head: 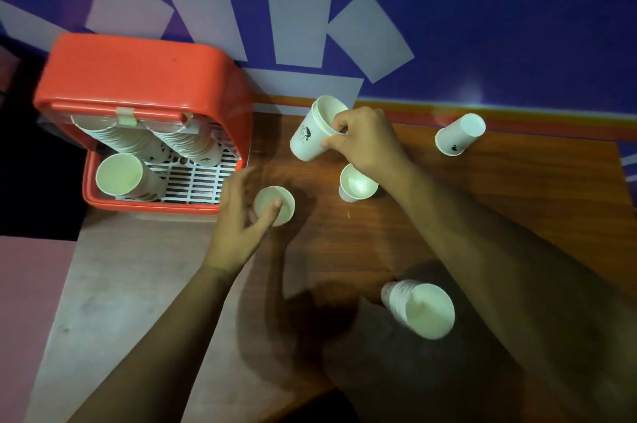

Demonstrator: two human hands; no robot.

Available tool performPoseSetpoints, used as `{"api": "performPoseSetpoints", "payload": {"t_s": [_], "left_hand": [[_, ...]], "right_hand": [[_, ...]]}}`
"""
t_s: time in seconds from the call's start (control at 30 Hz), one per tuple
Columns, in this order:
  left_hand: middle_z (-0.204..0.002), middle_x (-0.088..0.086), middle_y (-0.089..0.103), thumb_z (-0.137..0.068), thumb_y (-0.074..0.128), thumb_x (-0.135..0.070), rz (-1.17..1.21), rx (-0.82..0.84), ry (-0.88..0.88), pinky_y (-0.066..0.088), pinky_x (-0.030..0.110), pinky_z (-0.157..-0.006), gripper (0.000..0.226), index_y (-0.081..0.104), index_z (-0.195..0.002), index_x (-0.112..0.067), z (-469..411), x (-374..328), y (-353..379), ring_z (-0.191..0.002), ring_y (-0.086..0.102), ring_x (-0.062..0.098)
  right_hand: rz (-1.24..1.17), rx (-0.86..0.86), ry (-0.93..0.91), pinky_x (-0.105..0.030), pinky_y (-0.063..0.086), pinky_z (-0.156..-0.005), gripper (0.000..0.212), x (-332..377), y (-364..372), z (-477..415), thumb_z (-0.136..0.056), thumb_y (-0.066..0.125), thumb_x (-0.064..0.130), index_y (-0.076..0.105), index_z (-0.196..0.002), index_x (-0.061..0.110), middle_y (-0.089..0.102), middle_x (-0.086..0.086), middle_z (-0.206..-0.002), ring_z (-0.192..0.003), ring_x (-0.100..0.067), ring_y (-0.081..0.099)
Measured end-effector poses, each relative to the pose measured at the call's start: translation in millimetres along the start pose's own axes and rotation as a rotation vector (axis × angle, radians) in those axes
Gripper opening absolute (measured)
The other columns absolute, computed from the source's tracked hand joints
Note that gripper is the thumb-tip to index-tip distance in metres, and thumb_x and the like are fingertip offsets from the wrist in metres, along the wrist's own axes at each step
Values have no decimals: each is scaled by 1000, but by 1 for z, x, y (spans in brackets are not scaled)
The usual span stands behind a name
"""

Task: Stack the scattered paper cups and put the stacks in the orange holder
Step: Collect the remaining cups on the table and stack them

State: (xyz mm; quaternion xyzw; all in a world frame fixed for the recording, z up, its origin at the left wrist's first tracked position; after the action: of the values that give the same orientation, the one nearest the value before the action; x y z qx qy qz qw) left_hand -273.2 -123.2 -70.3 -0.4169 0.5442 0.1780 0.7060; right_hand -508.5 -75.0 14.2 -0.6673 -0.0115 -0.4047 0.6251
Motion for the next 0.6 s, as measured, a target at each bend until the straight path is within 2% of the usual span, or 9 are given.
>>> {"api": "performPoseSetpoints", "payload": {"t_s": [0.07,0.13,0.2,0.27,0.33,0.4,0.47,0.53,0.6], "left_hand": [[-146,-7,41,-81,72,-55,25,7,48,42,47,-112,81,37,-147,-23,-5,-29,2,-139,41,14],[-152,-7,39,-75,78,-56,17,77,87,38,39,-116,96,32,-152,-22,-8,-59,10,-142,40,10],[-149,-10,47,-76,80,-50,-33,177,144,42,34,-112,91,36,-151,-25,-4,-90,23,-137,47,6],[-139,-19,56,-82,77,-42,-81,250,230,46,29,-107,71,46,-145,-28,7,-113,36,-128,54,2],[-134,-24,57,-83,76,-42,-96,280,237,46,25,-103,66,49,-142,-29,21,-121,45,-124,55,-1],[-128,-28,57,-83,79,-42,-98,294,198,46,22,-100,66,50,-140,-27,35,-115,52,-120,55,-4],[-121,-32,57,-80,81,-44,-34,267,149,46,18,-94,65,49,-135,-31,49,-108,54,-113,55,-6],[-126,-20,56,-75,80,-47,98,204,53,48,19,-92,74,41,-137,-40,61,-96,51,-112,58,1],[-138,-3,49,-75,78,-42,160,139,-32,50,24,-97,86,28,-145,-46,69,-83,48,-118,57,8]], "right_hand": [[-114,73,-15,-19,35,-55,24,13,-14,26,-77,81,30,63,-67,18,54,10,-63,-58,-6,49],[-228,152,-23,-15,34,-51,27,21,-22,53,-75,83,32,61,-62,23,53,11,-60,-55,-2,49],[-300,170,-35,-23,35,-49,32,22,-27,76,-75,82,33,58,-58,23,51,10,-57,-53,-2,45],[-363,116,-44,-32,37,-52,32,16,-36,95,-80,78,32,61,-59,15,51,4,-56,-53,-5,42],[-427,24,-24,-28,33,-51,36,1,-53,113,-86,72,30,59,-63,6,48,0,-55,-52,-5,38],[-414,-107,0,-29,33,-55,38,-20,-73,131,-88,70,29,54,-62,6,43,1,-58,-55,-7,36],[-379,-235,30,-28,41,-66,33,-42,-91,152,-86,72,30,57,-64,9,50,-1,-78,-68,-8,47],[-375,-312,56,-15,42,-79,24,-62,-101,176,-82,75,29,62,-63,21,54,3,-110,-94,-8,56],[-365,-283,31,-11,41,-86,28,-74,-101,200,-80,78,23,61,-59,23,49,4,-131,-111,-7,54]]}}
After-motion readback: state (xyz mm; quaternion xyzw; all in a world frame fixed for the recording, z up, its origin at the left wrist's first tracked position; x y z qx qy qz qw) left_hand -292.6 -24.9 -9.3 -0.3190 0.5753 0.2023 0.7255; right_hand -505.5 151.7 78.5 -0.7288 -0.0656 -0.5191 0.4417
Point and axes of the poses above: each hand's wrist, its own z-axis away from the middle knuckle, its own y-axis out of the palm, x = y × z, the point moved 8 cm from there along -z, towards the middle knuckle
